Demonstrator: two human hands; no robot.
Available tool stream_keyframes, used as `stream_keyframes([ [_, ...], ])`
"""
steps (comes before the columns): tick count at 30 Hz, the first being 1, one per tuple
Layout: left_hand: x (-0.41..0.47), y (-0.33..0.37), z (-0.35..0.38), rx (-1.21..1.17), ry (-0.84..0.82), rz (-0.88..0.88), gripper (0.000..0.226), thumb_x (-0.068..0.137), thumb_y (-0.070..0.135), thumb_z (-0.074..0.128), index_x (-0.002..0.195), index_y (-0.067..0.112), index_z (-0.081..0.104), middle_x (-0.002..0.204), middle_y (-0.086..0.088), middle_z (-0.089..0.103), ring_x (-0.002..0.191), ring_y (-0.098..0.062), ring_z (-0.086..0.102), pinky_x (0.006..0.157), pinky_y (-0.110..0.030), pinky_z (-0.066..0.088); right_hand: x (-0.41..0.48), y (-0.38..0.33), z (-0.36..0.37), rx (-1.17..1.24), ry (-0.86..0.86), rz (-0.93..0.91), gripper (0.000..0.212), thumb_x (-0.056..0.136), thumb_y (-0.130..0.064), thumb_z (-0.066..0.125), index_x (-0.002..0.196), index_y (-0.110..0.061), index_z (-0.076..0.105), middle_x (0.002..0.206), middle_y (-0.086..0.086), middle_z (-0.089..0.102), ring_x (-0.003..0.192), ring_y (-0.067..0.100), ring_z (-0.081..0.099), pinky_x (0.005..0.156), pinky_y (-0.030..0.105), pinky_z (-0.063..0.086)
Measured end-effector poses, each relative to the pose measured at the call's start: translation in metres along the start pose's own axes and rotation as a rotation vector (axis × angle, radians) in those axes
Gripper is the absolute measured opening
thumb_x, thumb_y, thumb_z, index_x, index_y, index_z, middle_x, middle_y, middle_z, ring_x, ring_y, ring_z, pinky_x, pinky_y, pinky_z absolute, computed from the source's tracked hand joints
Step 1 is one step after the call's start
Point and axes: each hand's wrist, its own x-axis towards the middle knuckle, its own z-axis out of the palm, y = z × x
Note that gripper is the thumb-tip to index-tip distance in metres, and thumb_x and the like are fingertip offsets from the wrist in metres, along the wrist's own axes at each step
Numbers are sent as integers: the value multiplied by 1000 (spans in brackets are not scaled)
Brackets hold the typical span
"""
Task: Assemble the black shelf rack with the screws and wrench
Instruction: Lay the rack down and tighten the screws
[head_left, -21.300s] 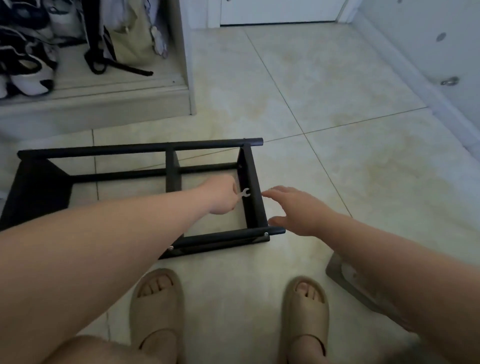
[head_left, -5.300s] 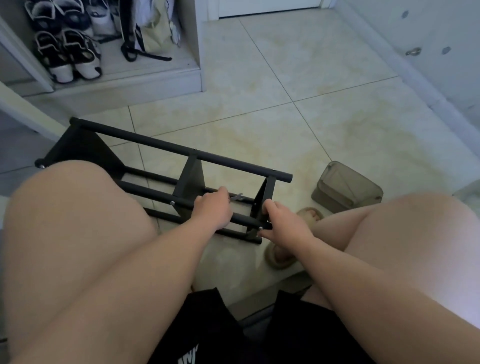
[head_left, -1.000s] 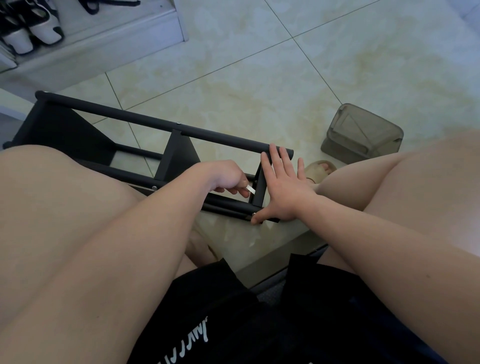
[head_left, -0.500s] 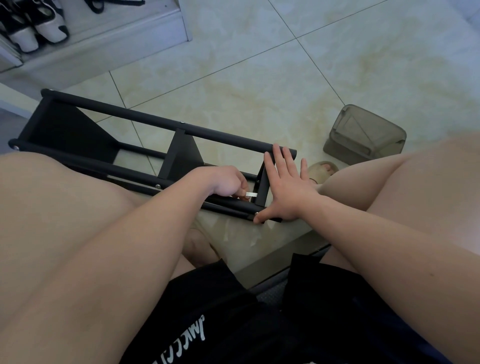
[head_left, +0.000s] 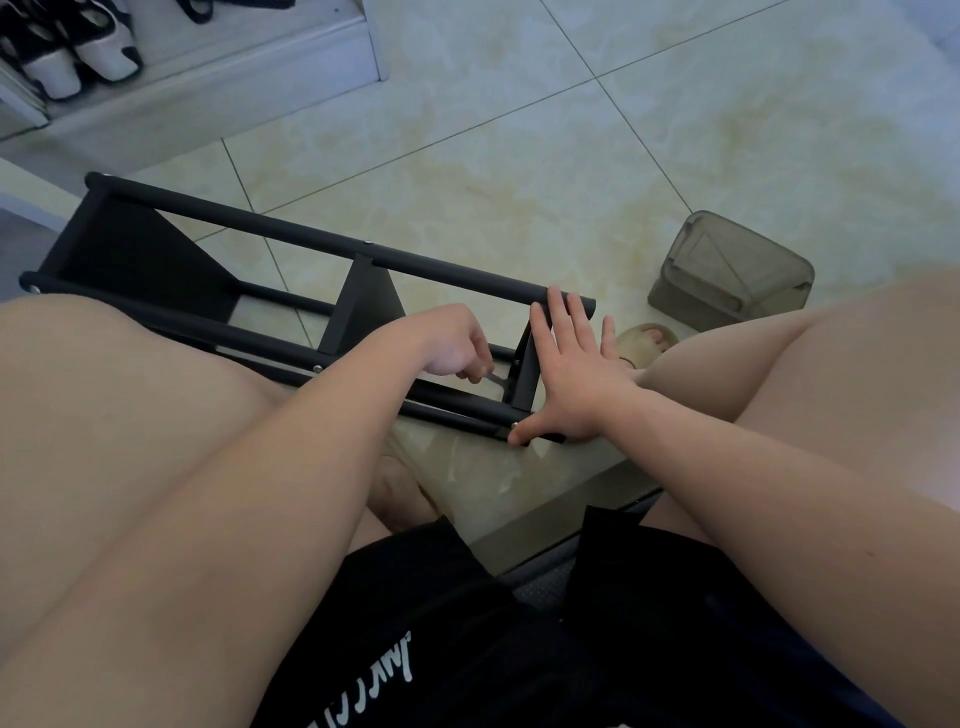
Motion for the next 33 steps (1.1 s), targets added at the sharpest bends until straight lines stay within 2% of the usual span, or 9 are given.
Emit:
stream_keyframes([
  [3,3,6,2,-25,-6,18,14,86,12,67,89,23,76,87,2,75,83,-12,67,67,-23,49,0,0,0,1,1,2,158,57,-85,73,155,-13,-28,160,8,-40,147,28,-38,118,59,-16],
  [6,8,9,8,-180,-13,-6,13,89,14,62,89,15,75,93,-3,72,85,-16,63,83,-34,57,0,-1,0,2,8,-1,158,57,-84,73,156,-13,-27,160,8,-40,148,29,-37,118,59,-15],
  [10,14,9,16,-436,9,-86,6,94,20,65,90,19,70,95,1,69,85,-9,65,71,-26,53,0,-1,1,0,11,-3,157,58,-84,73,156,-12,-27,160,9,-40,148,29,-37,118,59,-15],
  [13,17,11,19,-596,42,-146,4,94,18,66,93,19,71,92,1,72,76,-8,68,68,-26,52,0,-1,0,2,10,-6,157,58,-85,73,156,-13,-27,160,9,-40,148,29,-36,118,59,-15],
  [19,21,19,23,-662,143,-199,7,90,18,70,96,17,74,81,4,73,68,-4,68,66,-23,48,0,-1,0,2,9,-5,157,58,-85,73,156,-12,-27,160,9,-39,148,29,-36,119,59,-14],
  [22,21,23,23,-688,138,-231,5,92,22,68,89,21,73,82,3,73,71,-4,67,68,-24,46,0,0,1,13,11,-7,158,57,-84,74,156,-13,-27,160,8,-40,148,28,-37,119,60,-14],
  [25,22,26,22,-737,146,-267,7,94,23,66,98,19,71,86,1,73,71,-5,66,68,-24,46,0,0,1,15,12,-7,158,57,-84,74,156,-13,-27,160,8,-40,148,28,-37,119,60,-14],
  [28,22,26,21,-778,104,-296,10,97,24,64,103,19,70,86,3,72,75,-6,66,71,-25,47,1,0,2,16,16,-8,159,56,-85,73,156,-13,-27,160,8,-39,148,29,-37,119,60,-14],
  [33,22,24,21,-746,36,-311,10,97,24,63,90,22,69,80,6,73,77,-7,68,78,-28,48,1,1,3,15,20,-9,159,56,-86,73,156,-13,-27,160,9,-39,148,29,-37,119,60,-14],
])
